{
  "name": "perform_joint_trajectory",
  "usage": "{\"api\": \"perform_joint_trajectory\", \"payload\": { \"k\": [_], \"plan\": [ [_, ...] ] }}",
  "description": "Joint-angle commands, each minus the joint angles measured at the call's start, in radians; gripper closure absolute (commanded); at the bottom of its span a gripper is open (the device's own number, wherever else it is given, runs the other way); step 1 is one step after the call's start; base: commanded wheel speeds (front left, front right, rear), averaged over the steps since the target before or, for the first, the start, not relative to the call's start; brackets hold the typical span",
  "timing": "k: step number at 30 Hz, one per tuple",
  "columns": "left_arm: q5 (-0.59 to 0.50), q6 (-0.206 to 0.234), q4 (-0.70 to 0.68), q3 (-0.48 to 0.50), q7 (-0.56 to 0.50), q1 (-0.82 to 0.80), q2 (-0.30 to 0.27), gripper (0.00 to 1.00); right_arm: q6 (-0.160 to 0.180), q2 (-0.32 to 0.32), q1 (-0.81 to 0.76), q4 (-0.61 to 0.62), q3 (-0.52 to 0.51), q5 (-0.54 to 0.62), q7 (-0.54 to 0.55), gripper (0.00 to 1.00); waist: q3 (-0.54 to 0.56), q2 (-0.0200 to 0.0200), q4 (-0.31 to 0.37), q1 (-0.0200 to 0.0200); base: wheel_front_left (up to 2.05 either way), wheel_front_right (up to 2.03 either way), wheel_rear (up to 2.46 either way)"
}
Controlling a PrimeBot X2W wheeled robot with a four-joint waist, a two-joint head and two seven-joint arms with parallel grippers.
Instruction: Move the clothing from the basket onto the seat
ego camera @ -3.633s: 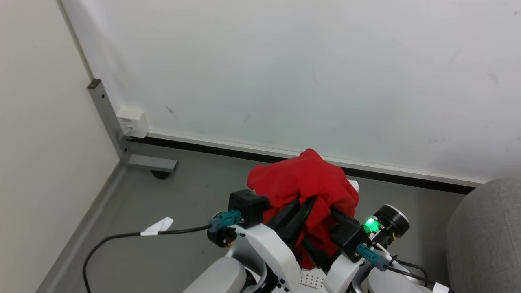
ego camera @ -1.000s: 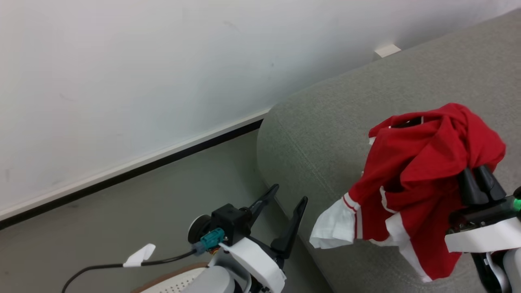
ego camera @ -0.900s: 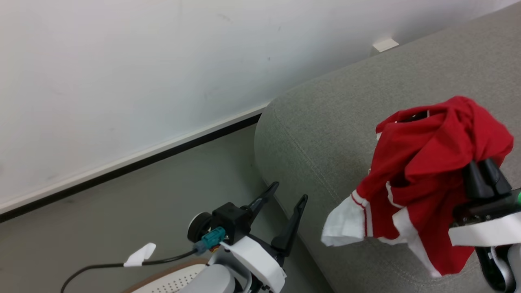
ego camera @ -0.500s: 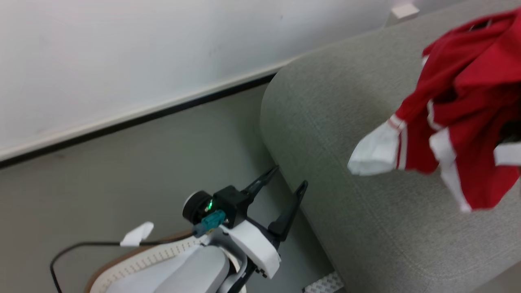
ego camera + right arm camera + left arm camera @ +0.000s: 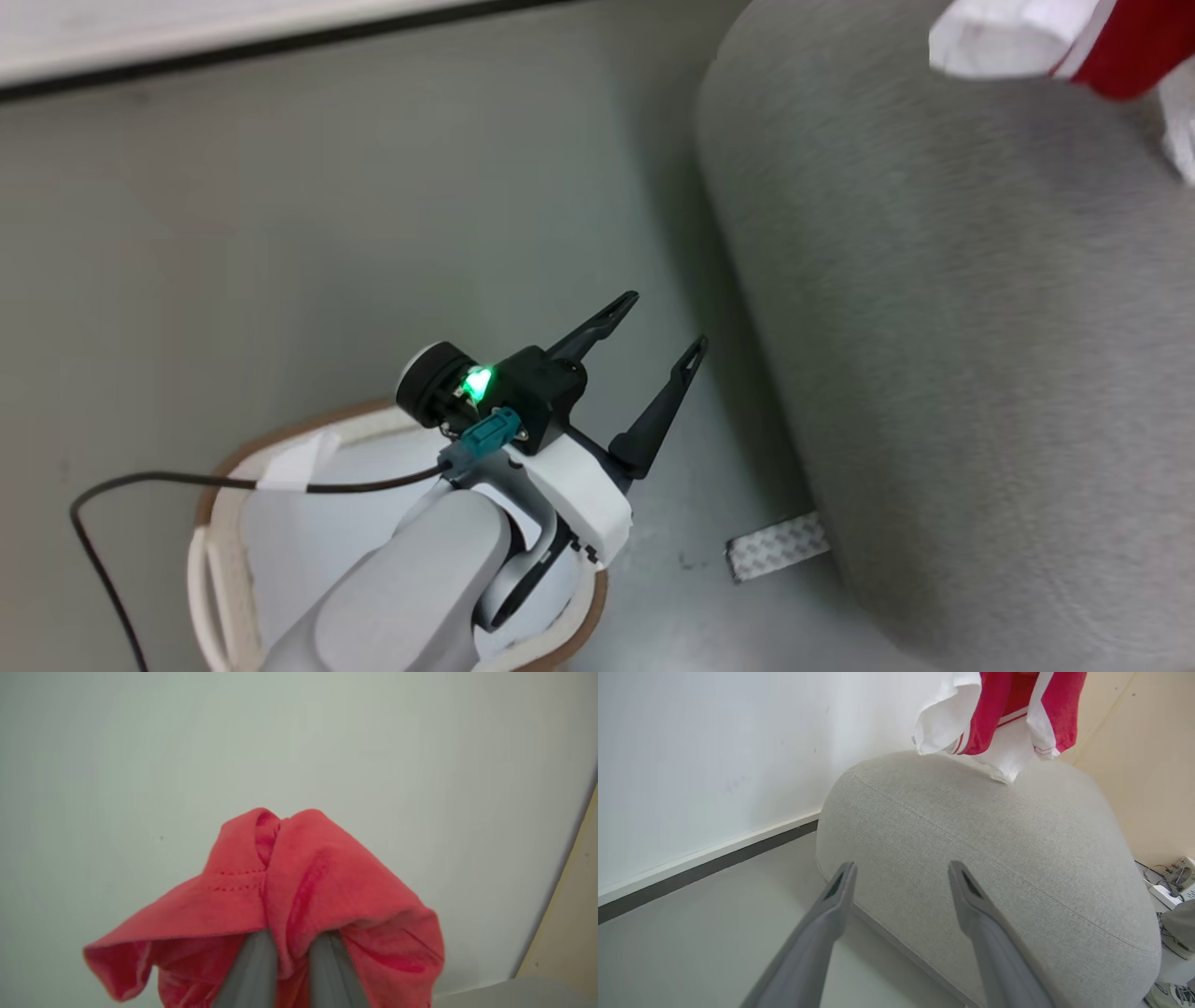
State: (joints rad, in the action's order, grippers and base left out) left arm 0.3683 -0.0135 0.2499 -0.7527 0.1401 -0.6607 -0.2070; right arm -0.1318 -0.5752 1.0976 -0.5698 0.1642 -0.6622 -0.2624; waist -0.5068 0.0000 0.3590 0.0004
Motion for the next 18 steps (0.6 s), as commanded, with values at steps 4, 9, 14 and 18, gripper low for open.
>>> {"api": "perform_joint_trajectory", "payload": {
  "k": [4, 9, 14, 18],
  "plan": [
    [-0.015, 0.007, -0.005, 0.004, 0.006, -0.018, -0.009, 0.0, 0.002, -0.026, 0.006, -0.125, 0.033, 0.021, -0.003, 1.0, -0.072, 0.0, -0.076, -0.0004, 0.0, 0.0, 0.0],
    [-0.005, 0.01, 0.0, 0.011, 0.016, -0.018, -0.019, 0.0, 0.002, -0.023, -0.038, -0.328, 0.096, 0.016, 0.032, 1.0, -0.072, 0.0, -0.087, -0.0004, 0.0, 0.0, 0.0],
    [0.004, 0.014, 0.009, 0.01, 0.02, -0.019, -0.017, 0.0, 0.002, 0.001, -0.079, -0.48, 0.179, -0.015, 0.158, 1.0, -0.064, 0.0, -0.088, -0.0004, 0.0, 0.0, 0.0],
    [0.016, 0.017, 0.019, 0.012, 0.028, -0.005, -0.016, 0.0, 0.002, -0.011, -0.094, -0.502, 0.232, -0.054, 0.218, 1.0, -0.04, 0.0, -0.082, -0.0004, 0.0, 0.0, 0.0]
  ]
}}
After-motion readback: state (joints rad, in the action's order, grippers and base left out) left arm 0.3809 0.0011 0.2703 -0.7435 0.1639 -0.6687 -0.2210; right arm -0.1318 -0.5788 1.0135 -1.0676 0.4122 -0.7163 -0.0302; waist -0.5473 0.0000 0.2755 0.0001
